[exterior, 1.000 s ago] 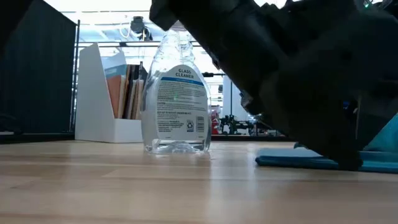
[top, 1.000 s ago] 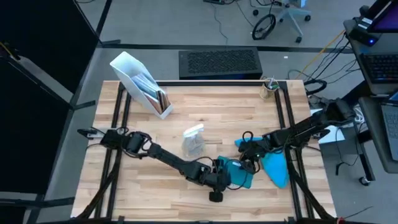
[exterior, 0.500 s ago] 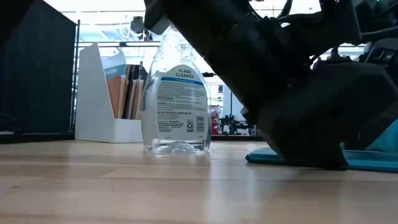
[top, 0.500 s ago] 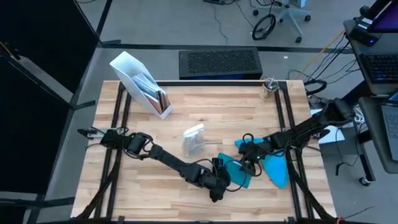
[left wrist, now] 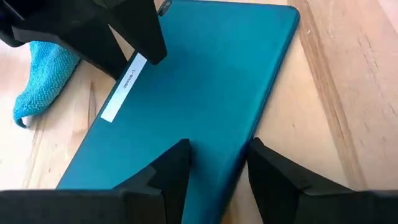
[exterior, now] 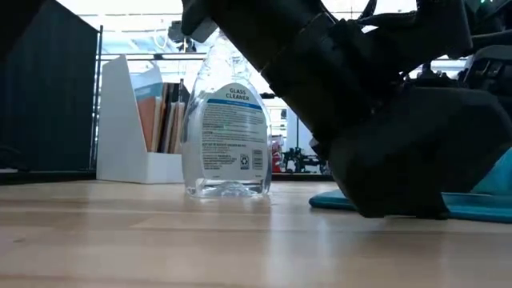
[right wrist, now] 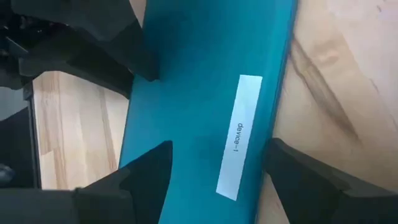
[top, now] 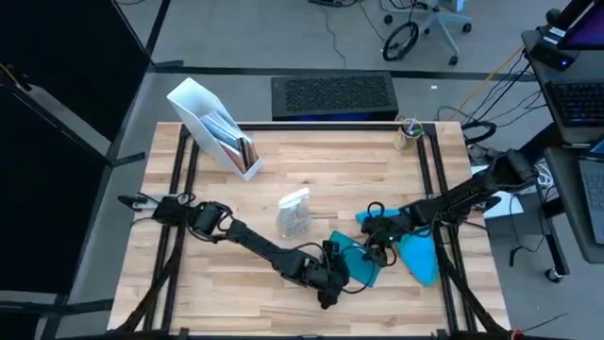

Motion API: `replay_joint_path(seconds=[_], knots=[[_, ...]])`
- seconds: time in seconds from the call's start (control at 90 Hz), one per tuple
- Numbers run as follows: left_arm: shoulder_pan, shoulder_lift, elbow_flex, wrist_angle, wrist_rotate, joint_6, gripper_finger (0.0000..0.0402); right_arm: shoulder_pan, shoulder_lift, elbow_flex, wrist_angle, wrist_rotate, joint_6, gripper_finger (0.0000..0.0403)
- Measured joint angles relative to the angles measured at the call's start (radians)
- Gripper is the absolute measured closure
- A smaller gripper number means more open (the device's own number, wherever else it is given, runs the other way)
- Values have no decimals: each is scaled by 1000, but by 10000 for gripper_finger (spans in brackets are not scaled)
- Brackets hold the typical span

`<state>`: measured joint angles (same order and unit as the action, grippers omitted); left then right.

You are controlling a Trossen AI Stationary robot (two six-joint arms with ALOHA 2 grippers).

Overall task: Apply microfiber cloth
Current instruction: Spray the back of the tablet with the spray cleaning bottle

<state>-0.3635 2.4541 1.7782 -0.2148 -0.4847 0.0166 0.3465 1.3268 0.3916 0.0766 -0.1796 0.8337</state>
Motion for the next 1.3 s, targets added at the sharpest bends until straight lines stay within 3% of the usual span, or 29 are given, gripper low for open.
replay_joint_path(seconds=[0.144,0.511,0.711,1.056,1.3], knots=[[-10,2,8,1,-23,22,263,-24,-67,2,-80,-82,1,165],[-8,6,8,52,-54,45,264,-63,-162,12,-248,-45,16,165],[-8,6,8,52,-43,46,264,-64,-160,11,-413,111,23,165],[0,6,8,59,-41,50,263,-8,-28,3,-245,118,88,165],[20,14,8,71,-30,53,263,13,-5,-9,-73,91,143,165]])
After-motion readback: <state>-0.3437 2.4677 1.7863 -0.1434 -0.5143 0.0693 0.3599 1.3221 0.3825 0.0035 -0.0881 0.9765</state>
